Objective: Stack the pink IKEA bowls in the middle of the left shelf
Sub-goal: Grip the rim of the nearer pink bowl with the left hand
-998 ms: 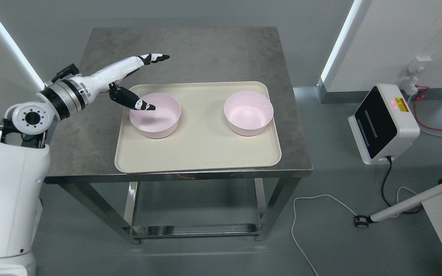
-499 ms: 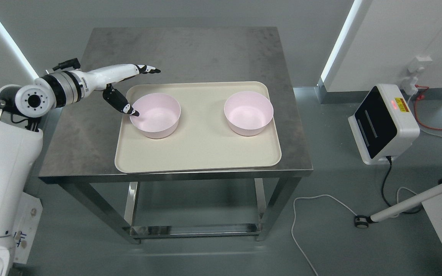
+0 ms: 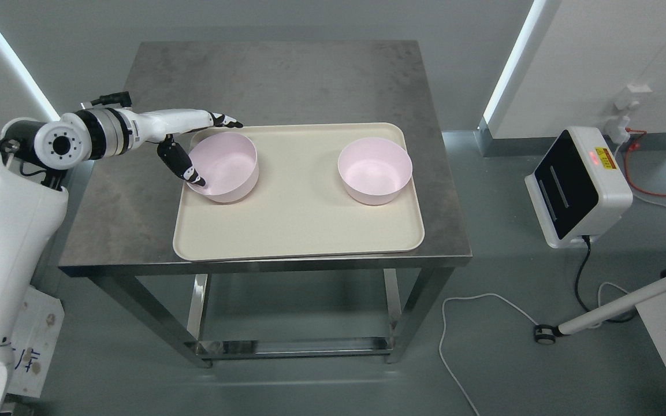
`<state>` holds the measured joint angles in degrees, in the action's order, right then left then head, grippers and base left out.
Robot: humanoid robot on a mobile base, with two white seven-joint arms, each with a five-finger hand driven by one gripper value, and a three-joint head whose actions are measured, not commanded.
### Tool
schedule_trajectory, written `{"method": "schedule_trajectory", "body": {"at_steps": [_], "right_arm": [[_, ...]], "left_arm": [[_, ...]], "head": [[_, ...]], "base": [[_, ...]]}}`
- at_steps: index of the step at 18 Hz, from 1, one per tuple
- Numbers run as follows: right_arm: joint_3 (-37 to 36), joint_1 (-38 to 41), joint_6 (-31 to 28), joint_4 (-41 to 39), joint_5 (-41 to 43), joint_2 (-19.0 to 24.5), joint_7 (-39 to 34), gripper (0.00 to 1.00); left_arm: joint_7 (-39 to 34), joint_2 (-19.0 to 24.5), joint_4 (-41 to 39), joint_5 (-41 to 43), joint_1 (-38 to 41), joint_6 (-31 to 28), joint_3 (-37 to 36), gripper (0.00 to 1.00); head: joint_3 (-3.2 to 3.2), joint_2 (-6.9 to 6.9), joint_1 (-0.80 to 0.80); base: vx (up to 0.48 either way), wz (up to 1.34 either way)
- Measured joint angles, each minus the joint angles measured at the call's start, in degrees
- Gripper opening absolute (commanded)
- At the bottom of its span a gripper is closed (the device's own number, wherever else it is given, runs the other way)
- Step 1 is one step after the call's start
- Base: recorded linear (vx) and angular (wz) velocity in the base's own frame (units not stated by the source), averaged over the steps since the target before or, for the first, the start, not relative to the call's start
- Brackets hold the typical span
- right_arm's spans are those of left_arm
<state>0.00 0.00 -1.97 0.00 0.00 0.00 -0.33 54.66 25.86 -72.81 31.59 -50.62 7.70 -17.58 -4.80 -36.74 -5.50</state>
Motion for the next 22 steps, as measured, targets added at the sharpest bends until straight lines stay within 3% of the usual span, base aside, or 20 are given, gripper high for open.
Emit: {"method": "schedule_trajectory", "body": {"at_steps": [8,11,14,22], "right_arm": [[0.0,0.0,0.11,0.0,0.0,0.0,0.0,1.0],[0.0,0.0,0.28,0.0,0.0,0.0,0.0,1.0],[0.0,0.0,0.26,0.0,0.0,0.0,0.0,1.0],[0.0,0.0,0.01,0.0,0.0,0.0,0.0,1.0]], "left_arm": [[0.37,-2.18,0.84,0.16,-1.42,-0.02,-2.76,0.68],[0.25,-2.63,1.13,0.27,-1.87,-0.02,-3.18,0.81],[-1.95,-3.36,1.41,0.25,-1.4,-0.12,-2.14,0.84],[-4.95,-6.25,1.63,0.45,2.39,-1.32,2.34,0.63]], "head": [[0.0,0.0,0.0],[0.0,0.0,0.0],[0.0,0.0,0.0],[0.0,0.0,0.0]], "base": [[0.0,0.0],[0.0,0.0],[0.0,0.0],[0.0,0.0]]}}
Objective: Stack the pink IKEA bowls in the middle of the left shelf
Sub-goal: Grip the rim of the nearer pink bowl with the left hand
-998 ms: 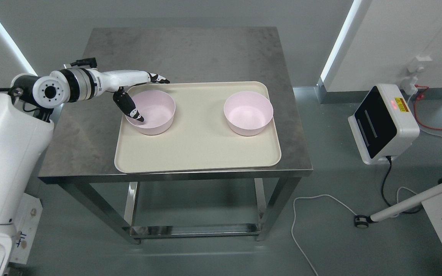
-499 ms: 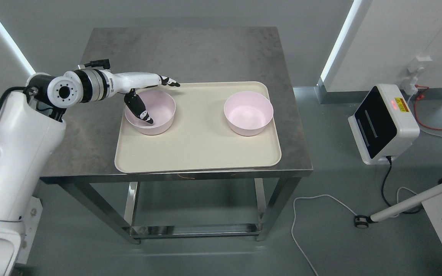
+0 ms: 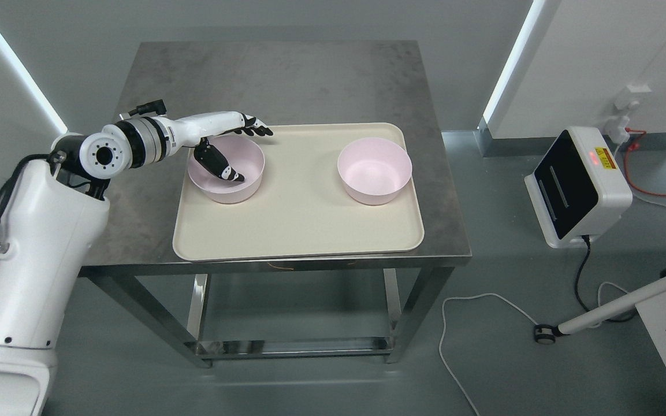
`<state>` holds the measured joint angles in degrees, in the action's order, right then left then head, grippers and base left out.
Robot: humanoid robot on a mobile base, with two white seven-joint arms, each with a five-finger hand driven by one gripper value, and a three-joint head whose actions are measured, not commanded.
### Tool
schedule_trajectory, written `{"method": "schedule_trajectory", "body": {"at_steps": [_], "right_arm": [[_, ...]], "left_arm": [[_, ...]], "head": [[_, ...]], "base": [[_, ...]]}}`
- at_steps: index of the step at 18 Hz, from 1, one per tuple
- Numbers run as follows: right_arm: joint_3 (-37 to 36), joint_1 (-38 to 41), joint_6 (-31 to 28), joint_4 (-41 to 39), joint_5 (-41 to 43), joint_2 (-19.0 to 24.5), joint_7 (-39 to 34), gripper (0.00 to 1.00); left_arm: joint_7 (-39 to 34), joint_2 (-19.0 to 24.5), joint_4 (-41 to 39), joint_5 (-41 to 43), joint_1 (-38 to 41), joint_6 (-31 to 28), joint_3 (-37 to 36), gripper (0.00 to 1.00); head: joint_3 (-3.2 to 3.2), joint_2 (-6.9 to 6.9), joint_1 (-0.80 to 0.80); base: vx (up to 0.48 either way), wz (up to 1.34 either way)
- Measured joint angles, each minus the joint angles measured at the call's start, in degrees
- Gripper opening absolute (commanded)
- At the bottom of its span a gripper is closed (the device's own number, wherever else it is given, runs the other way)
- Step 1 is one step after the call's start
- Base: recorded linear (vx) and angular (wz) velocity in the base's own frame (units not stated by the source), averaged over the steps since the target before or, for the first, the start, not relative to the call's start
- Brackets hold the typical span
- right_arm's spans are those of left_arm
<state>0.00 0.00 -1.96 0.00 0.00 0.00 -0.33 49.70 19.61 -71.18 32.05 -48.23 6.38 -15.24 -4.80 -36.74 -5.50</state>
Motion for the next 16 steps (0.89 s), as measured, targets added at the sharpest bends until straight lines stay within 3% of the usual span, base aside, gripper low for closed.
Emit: {"method": "schedule_trajectory", "body": {"at_steps": [16], "right_arm": [[0.0,0.0,-0.03,0.0,-1.93,0.0,0.0,1.0]], "left_arm": [[0.61,-1.76,0.29,0.07,0.48,0.99,3.07,0.25]], "head": [[0.0,0.0,0.0]], "base": [[0.0,0.0]]}}
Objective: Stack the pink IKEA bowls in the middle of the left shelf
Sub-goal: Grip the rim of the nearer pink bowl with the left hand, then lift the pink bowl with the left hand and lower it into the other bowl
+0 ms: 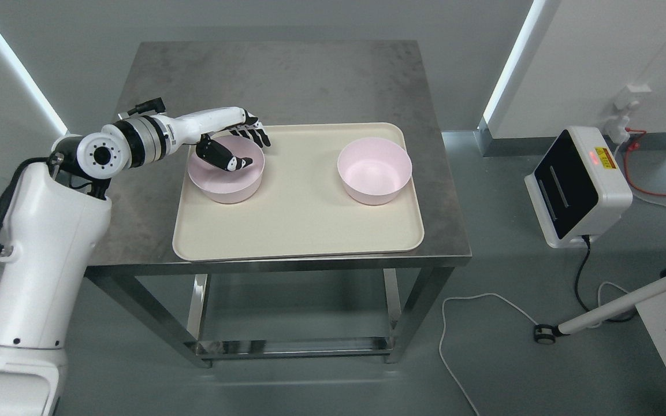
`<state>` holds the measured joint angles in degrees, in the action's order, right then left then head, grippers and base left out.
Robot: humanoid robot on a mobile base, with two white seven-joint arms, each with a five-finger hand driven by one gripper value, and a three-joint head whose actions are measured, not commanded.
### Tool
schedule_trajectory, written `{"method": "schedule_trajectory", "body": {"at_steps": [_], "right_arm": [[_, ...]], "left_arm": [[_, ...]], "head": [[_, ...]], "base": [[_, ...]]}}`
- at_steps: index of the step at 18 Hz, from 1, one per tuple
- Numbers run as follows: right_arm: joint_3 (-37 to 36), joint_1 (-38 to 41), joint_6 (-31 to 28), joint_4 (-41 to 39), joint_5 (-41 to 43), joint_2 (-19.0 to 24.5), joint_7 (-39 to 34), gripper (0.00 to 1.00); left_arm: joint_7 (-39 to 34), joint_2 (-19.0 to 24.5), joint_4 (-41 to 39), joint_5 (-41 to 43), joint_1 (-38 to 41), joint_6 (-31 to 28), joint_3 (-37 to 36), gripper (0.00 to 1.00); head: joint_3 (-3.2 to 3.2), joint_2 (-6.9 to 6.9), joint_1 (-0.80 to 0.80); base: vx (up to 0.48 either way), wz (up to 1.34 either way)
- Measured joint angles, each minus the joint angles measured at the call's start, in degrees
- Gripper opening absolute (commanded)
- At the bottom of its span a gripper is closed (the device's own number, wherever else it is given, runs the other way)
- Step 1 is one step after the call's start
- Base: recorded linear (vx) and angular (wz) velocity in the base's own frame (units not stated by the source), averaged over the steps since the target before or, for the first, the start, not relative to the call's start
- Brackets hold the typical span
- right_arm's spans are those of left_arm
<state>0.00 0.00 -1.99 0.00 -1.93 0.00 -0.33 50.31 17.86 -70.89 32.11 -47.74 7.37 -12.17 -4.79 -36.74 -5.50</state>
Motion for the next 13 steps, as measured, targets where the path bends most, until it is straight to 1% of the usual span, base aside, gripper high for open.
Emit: {"method": "schedule_trajectory", "body": {"at_steps": [5,8,13], "right_arm": [[0.0,0.0,-0.01,0.0,1.15,0.0,0.0,1.0],[0.0,0.0,-0.02,0.0,1.5,0.0,0.0,1.0],[0.0,0.0,-0.22,0.0,1.76,0.0,0.0,1.0]], "left_arm": [[0.1,-0.23,0.18,0.0,0.25,0.5,0.06,0.11],[0.12,-0.4,0.49,0.01,0.32,2.0,0.06,0.0],[0.82,-1.03,1.02,-0.04,0.18,4.36,0.53,0.0]], "head": [[0.0,0.0,0.0],[0.0,0.0,0.0],[0.0,0.0,0.0]], "base": [[0.0,0.0],[0.0,0.0],[0.0,0.0]]}}
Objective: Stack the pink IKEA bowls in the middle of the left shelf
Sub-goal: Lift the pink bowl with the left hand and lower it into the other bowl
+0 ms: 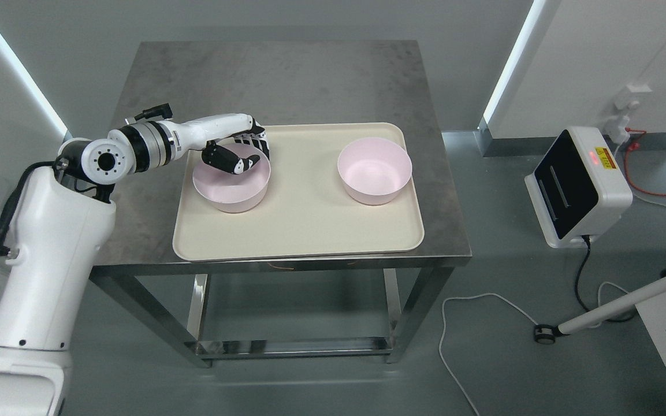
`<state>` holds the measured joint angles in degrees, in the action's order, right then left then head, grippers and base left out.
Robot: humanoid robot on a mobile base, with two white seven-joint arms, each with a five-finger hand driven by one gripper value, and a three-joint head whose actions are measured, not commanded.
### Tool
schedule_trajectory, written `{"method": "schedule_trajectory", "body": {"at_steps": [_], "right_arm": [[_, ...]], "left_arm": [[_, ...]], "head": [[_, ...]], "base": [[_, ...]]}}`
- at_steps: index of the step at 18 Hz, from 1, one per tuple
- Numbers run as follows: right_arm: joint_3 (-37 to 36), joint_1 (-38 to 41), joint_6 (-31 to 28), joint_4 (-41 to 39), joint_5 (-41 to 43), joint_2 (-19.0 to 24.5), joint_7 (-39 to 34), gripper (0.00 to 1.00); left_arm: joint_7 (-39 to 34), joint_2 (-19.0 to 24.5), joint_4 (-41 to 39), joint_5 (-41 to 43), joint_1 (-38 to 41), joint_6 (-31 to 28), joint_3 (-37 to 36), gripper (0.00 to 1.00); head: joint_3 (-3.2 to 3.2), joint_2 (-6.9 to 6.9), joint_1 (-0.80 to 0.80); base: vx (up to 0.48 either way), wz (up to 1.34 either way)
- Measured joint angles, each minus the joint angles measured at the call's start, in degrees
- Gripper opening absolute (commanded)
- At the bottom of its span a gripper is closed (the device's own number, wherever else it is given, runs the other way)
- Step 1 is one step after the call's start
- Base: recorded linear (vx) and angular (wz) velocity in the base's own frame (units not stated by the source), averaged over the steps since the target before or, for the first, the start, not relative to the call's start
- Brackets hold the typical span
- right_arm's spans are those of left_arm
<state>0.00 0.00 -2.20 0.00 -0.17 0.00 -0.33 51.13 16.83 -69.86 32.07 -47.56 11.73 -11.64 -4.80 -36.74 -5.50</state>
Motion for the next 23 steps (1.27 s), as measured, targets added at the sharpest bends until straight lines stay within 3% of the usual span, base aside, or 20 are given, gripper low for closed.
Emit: {"method": "schedule_trajectory", "body": {"at_steps": [6,11,19,23], "right_arm": [[0.0,0.0,0.12,0.0,-2.27,0.0,0.0,1.0],[0.0,0.0,0.2,0.0,-0.77,0.0,0.0,1.0],[0.0,0.0,0.22,0.0,-0.03,0.0,0.0,1.0],[0.0,0.0,0.22,0.0,0.07,0.0,0.0,1.0]], "left_arm": [[2.66,-3.22,0.15,-0.23,-3.87,0.04,0.76,0.0],[3.28,-8.23,0.31,-0.4,-8.12,-5.02,-1.06,0.01],[-11.33,-12.8,1.0,-5.48,-13.27,-9.58,-14.98,0.01],[-13.02,-14.15,2.58,-7.23,-15.97,-9.93,-21.39,0.01]], "head": [[0.0,0.0,0.0],[0.0,0.0,0.0],[0.0,0.0,0.0],[0.0,0.0,0.0]], "base": [[0.0,0.0],[0.0,0.0],[0.0,0.0],[0.0,0.0]]}}
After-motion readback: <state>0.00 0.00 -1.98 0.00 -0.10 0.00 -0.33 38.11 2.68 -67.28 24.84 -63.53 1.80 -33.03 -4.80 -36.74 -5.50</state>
